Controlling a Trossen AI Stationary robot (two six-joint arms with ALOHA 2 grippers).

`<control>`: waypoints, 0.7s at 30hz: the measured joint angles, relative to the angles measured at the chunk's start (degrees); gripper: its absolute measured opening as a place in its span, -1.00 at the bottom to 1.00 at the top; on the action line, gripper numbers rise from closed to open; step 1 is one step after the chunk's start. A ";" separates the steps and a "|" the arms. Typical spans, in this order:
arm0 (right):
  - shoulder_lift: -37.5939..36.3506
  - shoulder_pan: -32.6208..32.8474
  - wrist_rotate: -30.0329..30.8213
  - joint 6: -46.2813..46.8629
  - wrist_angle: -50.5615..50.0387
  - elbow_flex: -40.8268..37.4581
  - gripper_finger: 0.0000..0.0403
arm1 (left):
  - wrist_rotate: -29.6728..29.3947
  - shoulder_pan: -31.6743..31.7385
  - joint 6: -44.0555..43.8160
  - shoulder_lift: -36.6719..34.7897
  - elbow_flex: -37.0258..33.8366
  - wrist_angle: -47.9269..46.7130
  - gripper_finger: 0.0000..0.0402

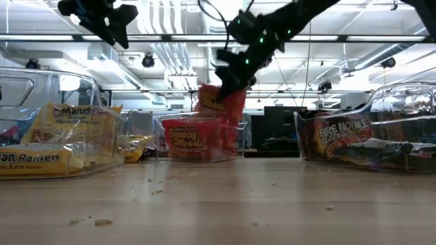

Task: Sort Maruchan noodles
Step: Put the orange pack noodle into the top transparent bin

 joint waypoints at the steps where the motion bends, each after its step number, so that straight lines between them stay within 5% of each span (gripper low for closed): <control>1: 0.60 -0.69 -0.98 0.42 -0.06 0.00 -0.47 | 0.04 0.00 0.13 -0.16 0.00 -0.01 0.02; 6: 3.59 -2.69 -8.85 3.74 1.23 0.00 -0.47 | 0.19 0.00 0.15 -0.62 0.00 -0.01 0.02; 21: 9.00 -2.91 -9.98 2.72 0.66 0.13 -0.47 | 0.26 0.00 0.81 -0.72 0.00 -0.03 0.02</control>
